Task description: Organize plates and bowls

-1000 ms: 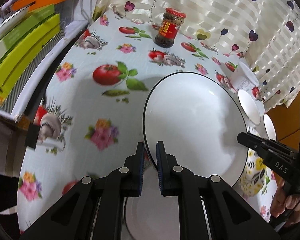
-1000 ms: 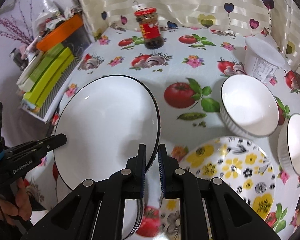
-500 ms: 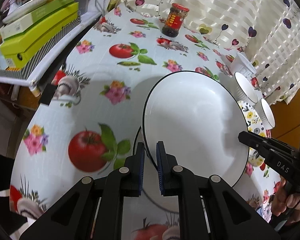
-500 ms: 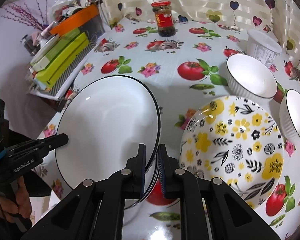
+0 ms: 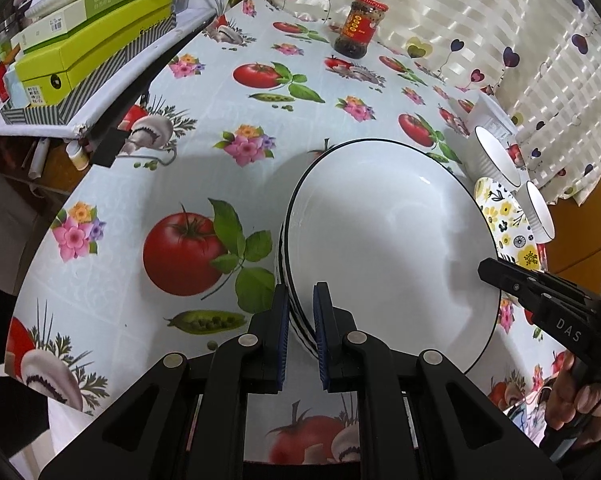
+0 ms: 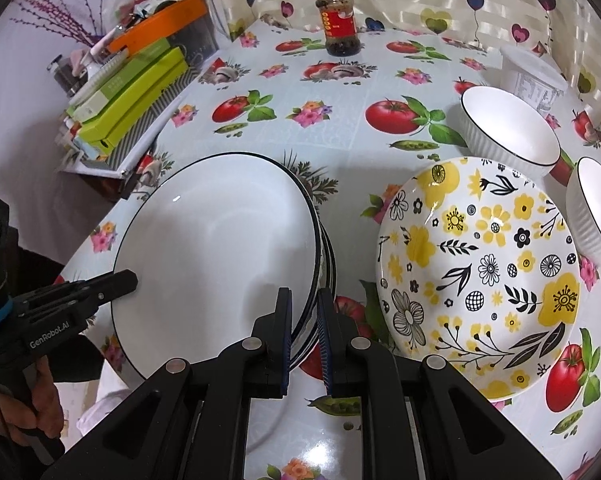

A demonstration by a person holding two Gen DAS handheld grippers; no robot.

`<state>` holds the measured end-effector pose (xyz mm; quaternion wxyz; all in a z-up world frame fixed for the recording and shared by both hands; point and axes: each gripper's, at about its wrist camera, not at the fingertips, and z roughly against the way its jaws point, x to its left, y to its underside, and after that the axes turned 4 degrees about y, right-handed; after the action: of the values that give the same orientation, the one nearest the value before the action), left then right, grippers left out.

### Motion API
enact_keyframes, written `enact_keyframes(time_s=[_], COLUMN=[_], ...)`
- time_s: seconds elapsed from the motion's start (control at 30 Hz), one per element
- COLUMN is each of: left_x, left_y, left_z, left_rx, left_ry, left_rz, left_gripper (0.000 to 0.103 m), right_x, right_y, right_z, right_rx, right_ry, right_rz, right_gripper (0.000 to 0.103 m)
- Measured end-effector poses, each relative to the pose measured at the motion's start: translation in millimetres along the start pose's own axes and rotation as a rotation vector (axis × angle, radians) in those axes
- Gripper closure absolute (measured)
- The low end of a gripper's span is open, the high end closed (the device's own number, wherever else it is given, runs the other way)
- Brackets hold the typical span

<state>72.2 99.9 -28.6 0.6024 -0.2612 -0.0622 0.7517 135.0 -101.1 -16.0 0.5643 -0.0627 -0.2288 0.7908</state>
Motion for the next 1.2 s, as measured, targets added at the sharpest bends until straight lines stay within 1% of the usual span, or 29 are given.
enact_keyframes(time_s=[0.17,0.4,0.53,0.7,0.77,0.87,1.03,1.2], left_x=[1,-3,-5,-13,-12,-6,-5,-5], left_y=[3,5,5,6,6,5,3,-3], left_z=[-2,-4,-6,-8,-8,-7,2,14], left_rx=[0.004,-0.011,-0.018,-0.033,-0.041,-0.048,-0.086,-0.128], left_ry=[-0.002,-0.023,-0.033,-0.071,-0.063,-0.030,-0.029,-0.031], left_rz=[0.006,-0.019,-0.041,-0.104,-0.106,-0.093,-0.083,-0.072], left_gripper=[0.091,0.089,0.089,0.087,0.087,0.087,0.087,0.087], right_x=[1,2,0,-1,-2,-5,-13,-29], right_y=[4,6,8,8,9,9,10,14], right_z=[-6,-12,-14,-13,-13,-10,2,26], right_rx=[0.016,0.021,0.020,0.016,0.019,0.014,-0.012,-0.069], right_ry=[0.008,0.032,0.035,0.035,0.028,0.018,0.011,0.003], right_rz=[0.006,0.023,0.019,0.018,0.011,0.001,-0.020,-0.045], right_gripper=[0.091,0.091,0.090,0.090,0.089,0.088,0.083,0.083])
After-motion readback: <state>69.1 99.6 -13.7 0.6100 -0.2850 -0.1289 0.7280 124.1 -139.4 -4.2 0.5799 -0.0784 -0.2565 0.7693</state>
